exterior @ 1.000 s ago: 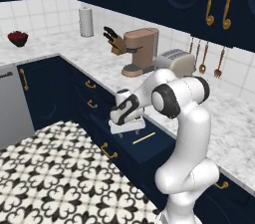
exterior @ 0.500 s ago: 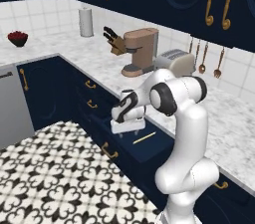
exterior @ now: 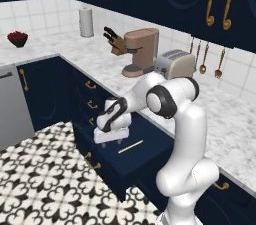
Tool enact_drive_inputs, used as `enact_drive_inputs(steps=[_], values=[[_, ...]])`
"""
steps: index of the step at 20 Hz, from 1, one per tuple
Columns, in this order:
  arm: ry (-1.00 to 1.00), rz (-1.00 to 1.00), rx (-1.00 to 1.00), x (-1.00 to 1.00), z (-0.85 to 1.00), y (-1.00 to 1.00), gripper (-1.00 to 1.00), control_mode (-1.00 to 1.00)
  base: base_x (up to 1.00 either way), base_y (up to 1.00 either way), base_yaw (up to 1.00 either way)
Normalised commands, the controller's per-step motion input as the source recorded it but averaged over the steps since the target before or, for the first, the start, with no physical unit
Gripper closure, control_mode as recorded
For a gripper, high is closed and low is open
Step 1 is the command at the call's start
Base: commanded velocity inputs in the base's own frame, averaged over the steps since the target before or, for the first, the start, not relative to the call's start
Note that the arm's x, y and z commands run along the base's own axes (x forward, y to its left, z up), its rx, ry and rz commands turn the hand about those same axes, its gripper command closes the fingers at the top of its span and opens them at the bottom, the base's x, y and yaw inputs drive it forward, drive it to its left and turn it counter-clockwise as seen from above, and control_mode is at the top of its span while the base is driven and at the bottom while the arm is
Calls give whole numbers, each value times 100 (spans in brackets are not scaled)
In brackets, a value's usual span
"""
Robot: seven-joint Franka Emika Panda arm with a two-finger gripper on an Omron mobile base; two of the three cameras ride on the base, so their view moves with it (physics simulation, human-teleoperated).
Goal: Take a straw from the drawer in front and place it inside the glass cup on the dining counter.
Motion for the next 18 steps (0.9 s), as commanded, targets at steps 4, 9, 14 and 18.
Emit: enact_drive_inputs(steps=[4, 9, 14, 18], values=[[0, 5, 0, -37, -11, 100, -100, -100, 0, 0, 0], [0, 0, 0, -12, 5, 40, -100, -100, 0, 0, 0], [0, 19, 0, 0, 18, -59, -100, -100, 0, 0, 0], [0, 38, 0, 0, 7, -52, -100, -100, 0, 0, 0]])
